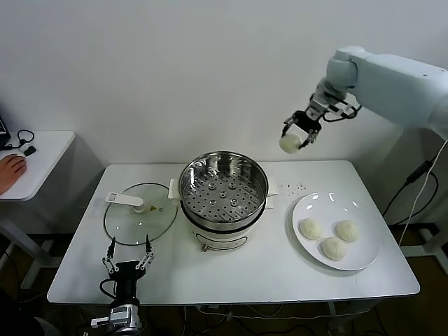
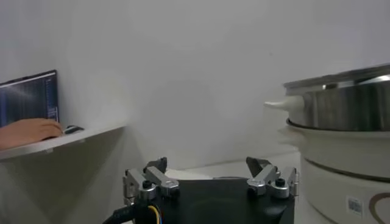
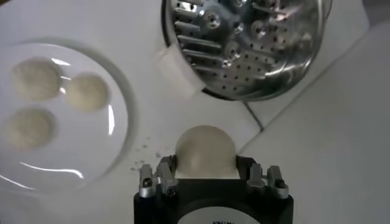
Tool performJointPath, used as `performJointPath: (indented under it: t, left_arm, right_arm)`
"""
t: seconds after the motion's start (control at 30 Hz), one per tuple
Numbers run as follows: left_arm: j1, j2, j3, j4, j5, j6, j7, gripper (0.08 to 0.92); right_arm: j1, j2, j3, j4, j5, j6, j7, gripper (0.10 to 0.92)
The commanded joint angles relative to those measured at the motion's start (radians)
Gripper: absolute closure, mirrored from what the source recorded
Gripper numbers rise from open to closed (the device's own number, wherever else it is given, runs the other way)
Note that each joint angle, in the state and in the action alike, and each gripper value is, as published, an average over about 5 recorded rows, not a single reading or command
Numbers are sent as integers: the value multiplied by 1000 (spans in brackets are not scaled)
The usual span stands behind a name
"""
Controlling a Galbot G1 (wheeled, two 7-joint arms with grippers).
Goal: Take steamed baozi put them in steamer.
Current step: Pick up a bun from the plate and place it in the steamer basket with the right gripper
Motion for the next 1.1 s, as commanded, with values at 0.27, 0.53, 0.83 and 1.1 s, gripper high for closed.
performJointPath:
  t: [0.27, 0.53, 0.83, 1.1]
  left_arm:
    - [-4, -49, -12, 4, -11, -3, 0, 177]
    - [-5, -49, -14, 1, -19, -2, 2, 177]
    - [-1, -49, -11, 0, -19, -7, 1, 177]
    - [0, -49, -10, 5, -19, -11, 0, 177]
  right_arm:
    - [-45, 300, 49, -164, -10, 129, 14, 375]
    - [-98, 349, 31, -173, 36, 129, 4, 372]
    - [-145, 362, 23, -188, 78, 129, -51, 372]
    - [-174, 365, 10, -206, 84, 129, -73, 372]
